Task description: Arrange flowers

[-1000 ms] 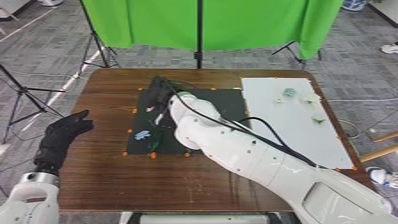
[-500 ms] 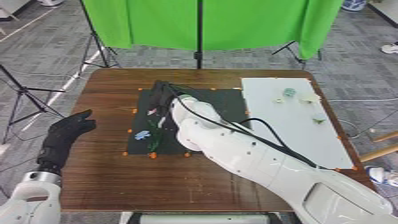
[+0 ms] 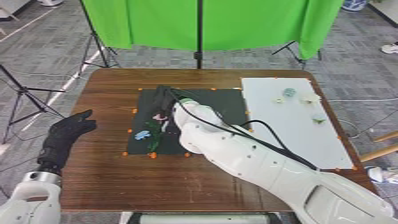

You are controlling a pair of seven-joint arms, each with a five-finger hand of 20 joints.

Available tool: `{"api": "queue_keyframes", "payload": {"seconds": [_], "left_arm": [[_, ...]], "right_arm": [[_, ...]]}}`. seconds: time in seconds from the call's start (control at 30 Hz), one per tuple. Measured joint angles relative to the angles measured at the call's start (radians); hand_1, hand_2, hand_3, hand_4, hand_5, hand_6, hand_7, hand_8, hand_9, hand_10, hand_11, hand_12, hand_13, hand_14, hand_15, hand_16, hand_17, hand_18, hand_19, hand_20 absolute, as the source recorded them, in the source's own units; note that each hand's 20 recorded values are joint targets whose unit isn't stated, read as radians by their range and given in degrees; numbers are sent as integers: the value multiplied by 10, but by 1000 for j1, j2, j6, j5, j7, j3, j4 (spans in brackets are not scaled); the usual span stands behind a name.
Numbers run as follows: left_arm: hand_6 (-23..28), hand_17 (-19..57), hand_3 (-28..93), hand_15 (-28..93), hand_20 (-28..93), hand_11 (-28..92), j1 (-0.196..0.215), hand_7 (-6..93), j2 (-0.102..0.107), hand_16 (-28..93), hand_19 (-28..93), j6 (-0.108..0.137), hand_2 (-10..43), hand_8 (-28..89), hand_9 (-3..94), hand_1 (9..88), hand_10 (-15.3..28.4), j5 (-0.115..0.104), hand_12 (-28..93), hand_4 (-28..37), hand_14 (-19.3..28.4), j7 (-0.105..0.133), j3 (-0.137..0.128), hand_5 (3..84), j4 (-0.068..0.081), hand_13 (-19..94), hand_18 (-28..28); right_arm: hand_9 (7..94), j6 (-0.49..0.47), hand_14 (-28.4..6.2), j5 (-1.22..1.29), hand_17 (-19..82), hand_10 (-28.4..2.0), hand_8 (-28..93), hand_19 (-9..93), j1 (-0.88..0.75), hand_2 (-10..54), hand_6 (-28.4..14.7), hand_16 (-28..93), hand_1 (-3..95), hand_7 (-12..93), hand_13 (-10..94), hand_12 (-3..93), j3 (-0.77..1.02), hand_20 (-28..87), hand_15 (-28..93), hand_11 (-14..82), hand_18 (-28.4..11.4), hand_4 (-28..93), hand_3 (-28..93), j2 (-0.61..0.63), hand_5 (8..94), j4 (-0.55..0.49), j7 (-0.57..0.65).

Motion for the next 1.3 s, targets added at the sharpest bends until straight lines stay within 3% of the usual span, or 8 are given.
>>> {"api": "queue_keyframes", "payload": {"seconds": [0.23, 0.37, 0.53, 0.77, 1.0, 1.3], "left_arm": [[59, 70, 667, 202, 173, 215, 29, 112, -6, 9, 85, 0, 17, -56, 451, 272, 147, 0, 130, -220, 188, -2, -24, 451, -7, 366, 132], [59, 70, 667, 201, 173, 215, 61, 111, -21, 9, 85, 1, 17, -56, 451, 272, 147, 3, 130, -220, 187, -3, -46, 451, -27, 366, 133], [58, 70, 666, 201, 172, 216, 96, 112, -36, 9, 85, 1, 17, -56, 452, 273, 146, 9, 130, -221, 187, -3, -72, 451, -44, 367, 133], [59, 70, 668, 202, 173, 216, 131, 112, -53, 9, 85, 10, 18, -56, 453, 273, 147, 15, 129, -222, 188, -2, -107, 452, -74, 367, 132], [59, 70, 667, 204, 173, 217, 170, 113, -73, 9, 85, 20, 19, -57, 453, 274, 147, 15, 130, -221, 187, -2, -135, 454, -94, 368, 132], [58, 70, 667, 202, 173, 217, 177, 113, -77, 8, 86, 23, 20, -56, 453, 274, 148, 16, 130, -221, 187, -3, -137, 453, -95, 368, 132]], "right_arm": [[853, 13, -26, 2, 626, -110, 102, 932, -1, -95, -11, 363, 492, 183, 909, 303, 2, 612, 622, 446, -160, -126, 569, 70, 739, -118, -16], [844, 7, -28, -15, 619, -115, 79, 932, -12, -95, -9, 365, 443, 176, 898, 297, 56, 613, 621, 415, -161, -135, 611, 146, 724, -275, -48], [829, -52, -38, -145, 606, -128, -73, 932, -87, -95, -9, 367, 354, 175, 881, 287, 236, 619, 622, 347, -167, -132, 645, 267, 704, -520, -79], [822, -74, -51, -189, 596, -142, -70, 932, -285, -52, -17, 362, 290, 155, 868, 290, 557, 615, 630, 323, -173, -117, 619, 470, 694, -730, -65], [824, -72, -55, -285, 594, -144, -68, 932, -547, -52, -18, 356, 280, 144, 869, 290, 821, 615, 632, 323, -176, -113, 621, 622, 688, -723, 26], [831, -64, -53, -398, 594, -136, -72, 932, -683, -83, -7, 357, 286, 150, 873, 301, 807, 624, 638, 353, -181, -115, 636, 734, 696, -580, 130]]}}
